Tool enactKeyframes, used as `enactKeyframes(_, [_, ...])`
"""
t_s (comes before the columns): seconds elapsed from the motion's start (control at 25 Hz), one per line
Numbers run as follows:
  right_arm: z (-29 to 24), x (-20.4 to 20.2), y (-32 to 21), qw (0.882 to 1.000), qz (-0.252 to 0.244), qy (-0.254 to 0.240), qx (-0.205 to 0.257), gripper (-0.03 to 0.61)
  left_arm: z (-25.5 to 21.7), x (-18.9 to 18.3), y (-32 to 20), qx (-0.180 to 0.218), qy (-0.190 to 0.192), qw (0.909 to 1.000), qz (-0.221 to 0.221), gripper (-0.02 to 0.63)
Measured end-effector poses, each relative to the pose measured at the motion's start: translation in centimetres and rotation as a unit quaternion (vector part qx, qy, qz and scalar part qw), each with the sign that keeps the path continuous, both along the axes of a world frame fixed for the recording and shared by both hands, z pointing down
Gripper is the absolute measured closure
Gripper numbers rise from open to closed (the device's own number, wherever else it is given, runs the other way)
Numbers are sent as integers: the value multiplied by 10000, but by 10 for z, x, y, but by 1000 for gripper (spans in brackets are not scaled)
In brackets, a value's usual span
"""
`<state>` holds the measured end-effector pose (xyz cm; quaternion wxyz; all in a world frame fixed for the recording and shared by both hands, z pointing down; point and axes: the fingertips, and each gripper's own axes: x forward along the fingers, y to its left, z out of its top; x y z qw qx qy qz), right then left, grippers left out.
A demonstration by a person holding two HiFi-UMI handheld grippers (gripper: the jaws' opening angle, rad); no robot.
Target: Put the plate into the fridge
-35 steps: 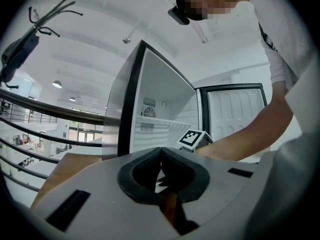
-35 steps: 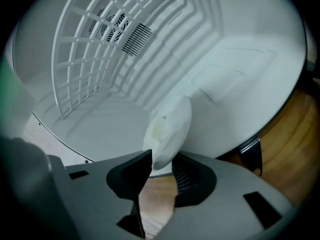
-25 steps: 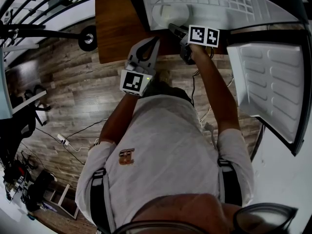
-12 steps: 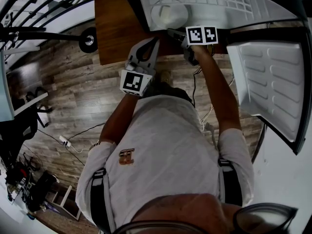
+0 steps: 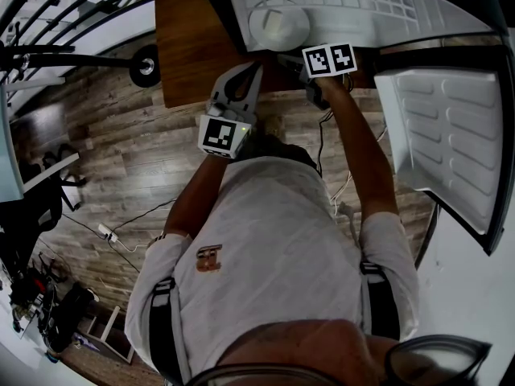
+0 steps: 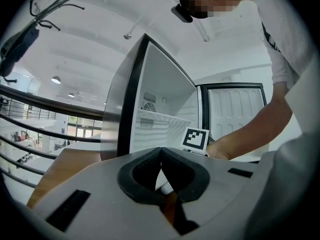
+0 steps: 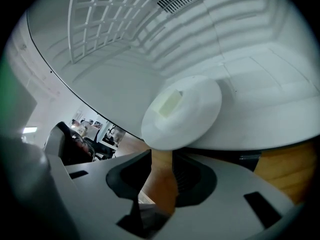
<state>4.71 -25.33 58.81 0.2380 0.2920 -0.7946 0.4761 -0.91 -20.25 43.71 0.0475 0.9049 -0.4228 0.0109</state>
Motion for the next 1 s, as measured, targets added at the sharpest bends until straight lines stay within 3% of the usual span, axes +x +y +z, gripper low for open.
enactKeyframes(0.24, [7,8,14,9992,-113,279,258,441,-1,2,-1,-14,29,10000,28,595])
enactKeyframes(0.52, [-17,14,30,9897,10,198,1417,506,0,6,-2,2,-11,10000,88,595])
enactKeyframes(0.8, [-76,11,32,9586,399,-139,2816,522,-4,12,-3,50,-2,9998,175,595])
enactKeyframes(1.0, [-109,10,35,9361,653,-295,3443,528,-8,14,-2,118,-33,9997,227,595])
